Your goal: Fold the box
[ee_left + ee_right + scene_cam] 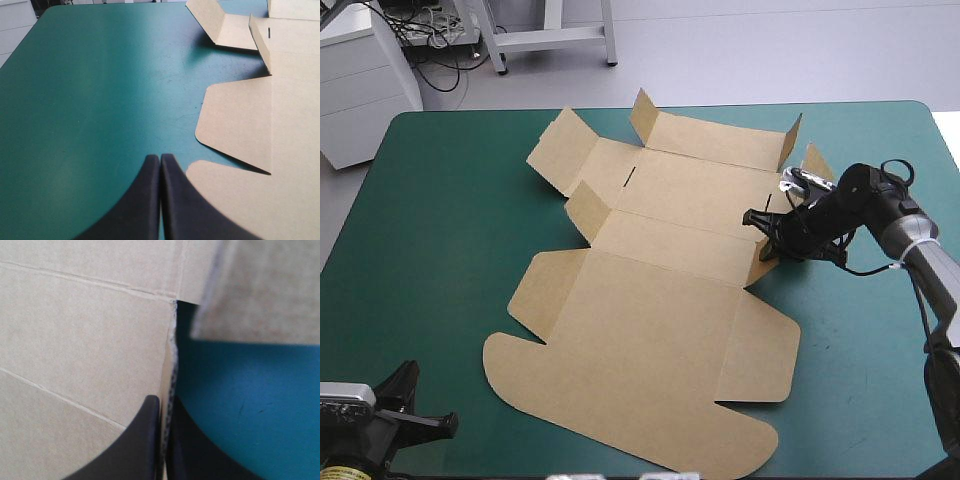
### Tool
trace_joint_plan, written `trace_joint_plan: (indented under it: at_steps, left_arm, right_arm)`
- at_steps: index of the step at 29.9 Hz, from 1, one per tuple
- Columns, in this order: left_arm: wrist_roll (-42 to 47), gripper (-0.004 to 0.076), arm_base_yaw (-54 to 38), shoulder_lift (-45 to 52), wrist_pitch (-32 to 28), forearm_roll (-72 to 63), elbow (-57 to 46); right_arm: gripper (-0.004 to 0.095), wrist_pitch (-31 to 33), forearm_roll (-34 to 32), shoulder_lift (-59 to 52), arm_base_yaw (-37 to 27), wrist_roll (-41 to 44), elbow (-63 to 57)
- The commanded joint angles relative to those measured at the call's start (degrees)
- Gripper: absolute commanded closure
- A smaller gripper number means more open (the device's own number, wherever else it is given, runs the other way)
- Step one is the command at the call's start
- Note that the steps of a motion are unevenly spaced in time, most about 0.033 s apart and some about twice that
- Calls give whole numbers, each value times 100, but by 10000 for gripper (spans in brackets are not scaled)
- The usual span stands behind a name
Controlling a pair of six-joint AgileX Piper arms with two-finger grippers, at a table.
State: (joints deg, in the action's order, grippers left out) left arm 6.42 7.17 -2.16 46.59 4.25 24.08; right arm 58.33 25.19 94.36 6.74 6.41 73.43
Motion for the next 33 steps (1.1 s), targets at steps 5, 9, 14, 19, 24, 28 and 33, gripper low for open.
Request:
trace_joint_plan:
  at_steps: [5, 9, 14, 19, 24, 28, 33]
  left_arm:
    - [-2, 756, -12, -100, -416, 8, 111]
    - [-2, 756, -12, -100, -416, 8, 111]
    - [-2, 756, -12, -100, -416, 8, 111]
    - [-2, 756, -12, -100, -416, 8, 111]
    - [-2, 756, -12, -100, -416, 8, 111]
    - [-2, 756, -12, -100, -416, 8, 111]
    - [-2, 756, -12, -100, -416, 8, 111]
  right_arm:
    - [910, 699, 11, 45, 60, -1258, 650]
    - [910, 897, -371, 306, 296, -1996, 1208]
    - [911, 1212, -1198, 759, 728, -2795, 2313]
    - [912, 1308, -1652, 1215, 1161, -3450, 3294]
    - [912, 1308, -1829, 1586, 1639, -4169, 3982]
    - [912, 1264, -2129, 1769, 2065, -4835, 4232]
    - [929, 801, -2519, 1884, 2485, -5656, 4245]
